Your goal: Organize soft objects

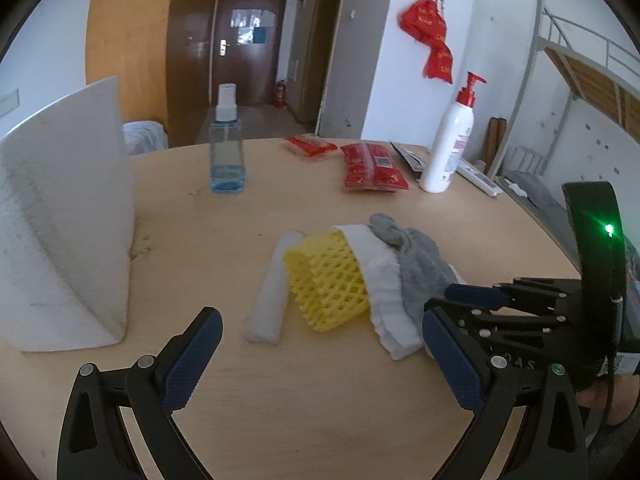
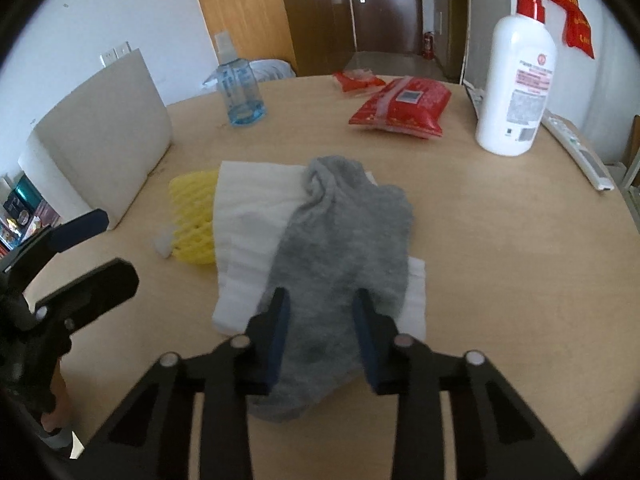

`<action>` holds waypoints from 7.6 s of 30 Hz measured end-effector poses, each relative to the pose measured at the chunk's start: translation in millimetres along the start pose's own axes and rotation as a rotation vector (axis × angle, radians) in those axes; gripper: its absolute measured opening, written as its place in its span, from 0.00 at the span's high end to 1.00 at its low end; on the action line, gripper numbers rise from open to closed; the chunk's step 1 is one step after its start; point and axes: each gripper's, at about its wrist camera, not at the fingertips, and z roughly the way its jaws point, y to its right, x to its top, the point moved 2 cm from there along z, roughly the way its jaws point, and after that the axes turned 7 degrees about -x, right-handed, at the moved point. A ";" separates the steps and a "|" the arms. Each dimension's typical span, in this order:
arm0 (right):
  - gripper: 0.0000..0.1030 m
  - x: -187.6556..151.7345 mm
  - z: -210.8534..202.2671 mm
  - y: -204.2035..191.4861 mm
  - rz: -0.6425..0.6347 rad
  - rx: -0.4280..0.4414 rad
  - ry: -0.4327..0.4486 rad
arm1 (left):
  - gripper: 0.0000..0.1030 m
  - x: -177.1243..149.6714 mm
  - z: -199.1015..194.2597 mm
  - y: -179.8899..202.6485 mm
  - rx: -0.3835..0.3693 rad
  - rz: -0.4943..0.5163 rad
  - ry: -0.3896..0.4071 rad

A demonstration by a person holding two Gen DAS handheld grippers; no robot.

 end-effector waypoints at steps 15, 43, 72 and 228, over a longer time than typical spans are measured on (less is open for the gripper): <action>0.95 5.3 -13.6 2.8 -0.004 0.027 0.051 | 0.03 -3.1 -4.4 14.4 -0.009 0.041 0.022; 0.81 15.1 11.5 -8.5 -0.067 -0.082 -0.014 | 0.03 -5.0 -8.8 8.7 -0.025 0.012 0.016; 0.95 -15.6 -81.2 51.5 0.095 -0.037 0.149 | 0.03 -8.1 16.3 60.6 -0.188 0.114 -0.076; 0.92 20.8 -154.8 -162.4 -0.242 0.261 0.386 | 0.97 -29.5 -259.3 -57.9 0.337 -0.043 0.312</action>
